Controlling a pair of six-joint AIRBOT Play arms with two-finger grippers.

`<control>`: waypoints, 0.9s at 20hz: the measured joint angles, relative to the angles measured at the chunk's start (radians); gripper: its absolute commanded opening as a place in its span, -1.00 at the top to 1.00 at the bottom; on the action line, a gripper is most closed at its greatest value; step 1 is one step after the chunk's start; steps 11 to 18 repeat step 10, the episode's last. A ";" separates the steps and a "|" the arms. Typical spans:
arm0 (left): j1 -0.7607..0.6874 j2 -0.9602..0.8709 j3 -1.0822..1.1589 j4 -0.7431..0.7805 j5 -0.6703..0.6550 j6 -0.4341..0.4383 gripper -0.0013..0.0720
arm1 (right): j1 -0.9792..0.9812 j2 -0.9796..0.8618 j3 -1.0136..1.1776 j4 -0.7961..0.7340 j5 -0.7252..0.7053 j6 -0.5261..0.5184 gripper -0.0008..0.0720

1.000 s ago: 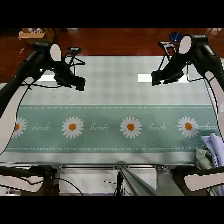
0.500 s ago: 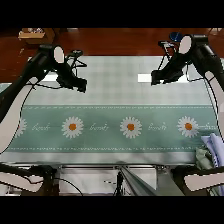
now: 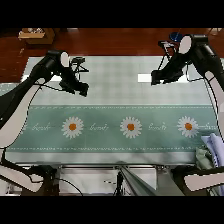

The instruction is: Fold the shirts.

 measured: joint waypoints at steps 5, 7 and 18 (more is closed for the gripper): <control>0.000 -0.005 0.053 -0.002 -0.028 -0.007 -1.00 | 0.000 0.000 0.000 0.000 0.000 0.000 -0.66; 0.001 -0.005 0.084 -0.002 -0.042 -0.007 -1.00 | 0.000 0.000 0.000 0.000 0.000 0.000 -0.66; 0.001 -0.003 0.119 -0.002 -0.041 -0.007 -1.00 | 0.000 0.000 0.000 0.000 0.000 0.000 -0.66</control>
